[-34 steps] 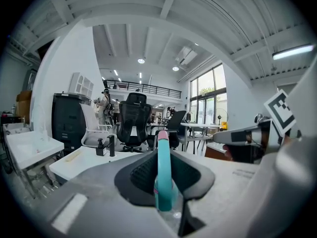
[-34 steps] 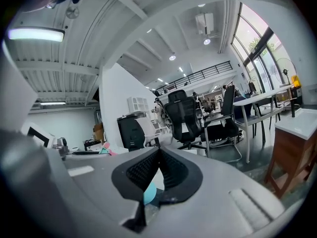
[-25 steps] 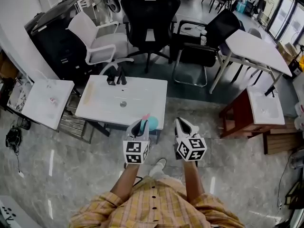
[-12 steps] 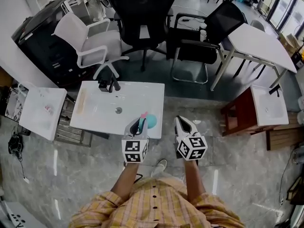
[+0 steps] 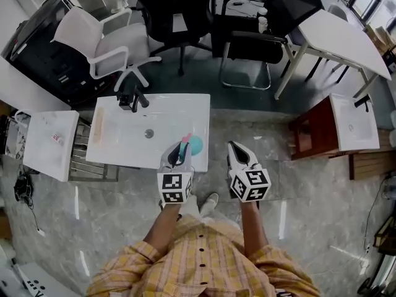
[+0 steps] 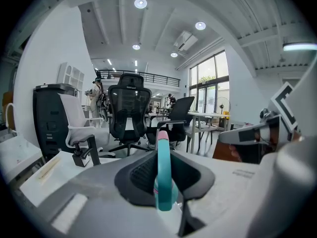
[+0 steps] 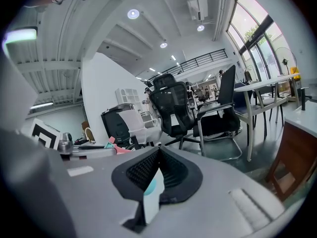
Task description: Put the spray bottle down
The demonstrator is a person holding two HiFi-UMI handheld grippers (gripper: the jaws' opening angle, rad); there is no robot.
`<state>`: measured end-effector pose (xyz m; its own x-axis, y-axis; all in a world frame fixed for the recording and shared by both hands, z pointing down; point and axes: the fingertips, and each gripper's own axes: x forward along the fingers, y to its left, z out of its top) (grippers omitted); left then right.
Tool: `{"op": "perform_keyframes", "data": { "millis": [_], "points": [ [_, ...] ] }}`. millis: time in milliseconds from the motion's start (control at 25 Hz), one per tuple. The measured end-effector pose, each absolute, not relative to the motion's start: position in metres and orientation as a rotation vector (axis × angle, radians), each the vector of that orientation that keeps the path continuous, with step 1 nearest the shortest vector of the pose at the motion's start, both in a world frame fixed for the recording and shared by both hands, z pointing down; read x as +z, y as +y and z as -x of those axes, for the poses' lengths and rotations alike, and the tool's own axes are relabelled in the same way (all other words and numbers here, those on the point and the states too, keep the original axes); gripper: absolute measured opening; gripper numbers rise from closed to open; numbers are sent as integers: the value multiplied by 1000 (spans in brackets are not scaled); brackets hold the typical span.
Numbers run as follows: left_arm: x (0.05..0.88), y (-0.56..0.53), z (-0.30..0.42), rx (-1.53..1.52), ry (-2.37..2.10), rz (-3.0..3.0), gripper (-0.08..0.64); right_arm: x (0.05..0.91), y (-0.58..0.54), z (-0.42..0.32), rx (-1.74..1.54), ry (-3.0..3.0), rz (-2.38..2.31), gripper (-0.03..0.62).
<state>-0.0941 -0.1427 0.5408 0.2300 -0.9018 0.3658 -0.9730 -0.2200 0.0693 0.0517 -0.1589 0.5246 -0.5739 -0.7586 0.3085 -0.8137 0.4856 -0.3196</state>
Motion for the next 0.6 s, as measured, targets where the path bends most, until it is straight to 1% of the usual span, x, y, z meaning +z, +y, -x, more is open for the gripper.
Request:
{"op": "perform_keyframes", "data": {
  "millis": [600],
  "points": [
    [558,-207,104,422,-1664,-2249,71,550,-209,-33,725,-2527,-1398,-1]
  ]
}}
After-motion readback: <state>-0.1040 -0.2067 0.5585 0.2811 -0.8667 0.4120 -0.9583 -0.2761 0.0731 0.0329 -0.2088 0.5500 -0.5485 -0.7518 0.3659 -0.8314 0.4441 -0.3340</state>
